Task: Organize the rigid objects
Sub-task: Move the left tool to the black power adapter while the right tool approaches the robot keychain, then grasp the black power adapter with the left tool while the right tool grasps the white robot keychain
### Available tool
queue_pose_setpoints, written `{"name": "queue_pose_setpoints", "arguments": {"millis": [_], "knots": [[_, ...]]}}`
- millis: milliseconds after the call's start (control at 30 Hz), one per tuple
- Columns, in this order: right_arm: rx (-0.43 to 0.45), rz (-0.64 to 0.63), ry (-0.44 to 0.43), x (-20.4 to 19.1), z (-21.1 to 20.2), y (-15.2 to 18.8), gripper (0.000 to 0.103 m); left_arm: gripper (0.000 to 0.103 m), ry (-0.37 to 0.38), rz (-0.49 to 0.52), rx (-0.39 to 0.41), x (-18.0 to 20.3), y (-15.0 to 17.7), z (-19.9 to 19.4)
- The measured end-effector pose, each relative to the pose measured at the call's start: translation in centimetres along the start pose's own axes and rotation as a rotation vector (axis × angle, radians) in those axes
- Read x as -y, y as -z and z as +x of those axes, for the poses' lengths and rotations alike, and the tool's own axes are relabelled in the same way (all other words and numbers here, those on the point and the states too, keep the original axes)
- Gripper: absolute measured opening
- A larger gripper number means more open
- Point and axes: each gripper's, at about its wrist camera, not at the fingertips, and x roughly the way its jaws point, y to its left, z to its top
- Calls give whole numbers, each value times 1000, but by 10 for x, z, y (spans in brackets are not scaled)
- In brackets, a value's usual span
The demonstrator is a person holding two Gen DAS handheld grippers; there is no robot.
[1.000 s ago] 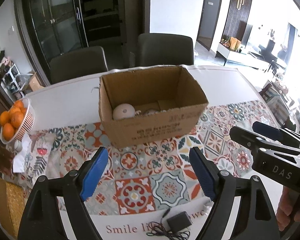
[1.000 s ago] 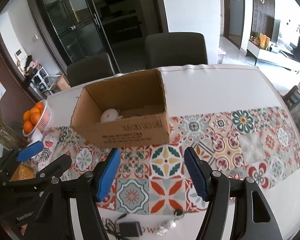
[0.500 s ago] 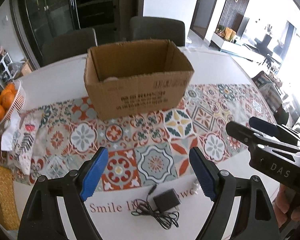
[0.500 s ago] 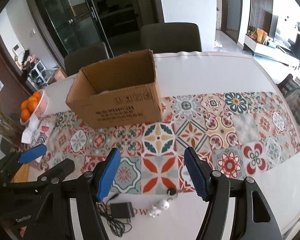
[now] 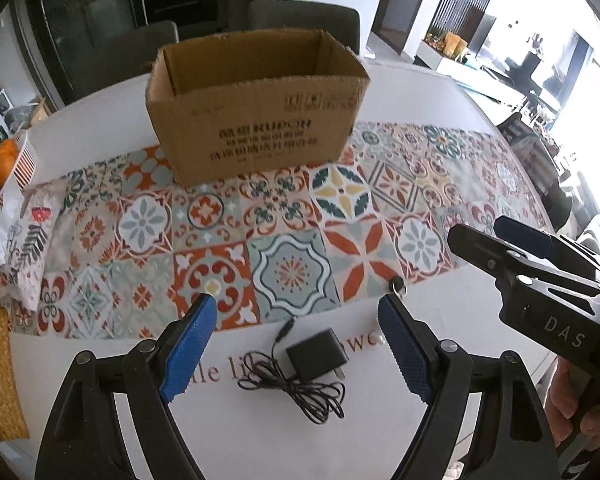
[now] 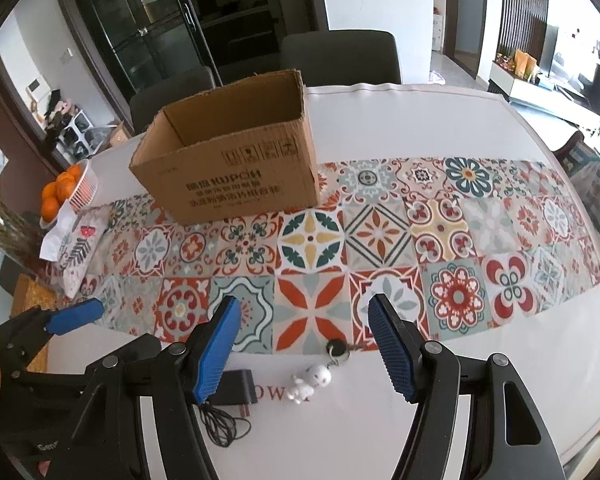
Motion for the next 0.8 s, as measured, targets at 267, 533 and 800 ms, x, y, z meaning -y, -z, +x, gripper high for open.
{"name": "queue_pose_setpoints", "arguments": {"millis": [267, 533, 800], "knots": [[-42, 12, -1, 7, 8, 24, 67, 83, -1, 18, -49, 8, 19, 15], [-75, 10, -2, 13, 17, 47, 67, 83, 10, 56, -92, 15, 37, 30], [-103, -10, -9, 16, 29, 64, 67, 83, 28, 99, -134, 21, 52, 48]]}}
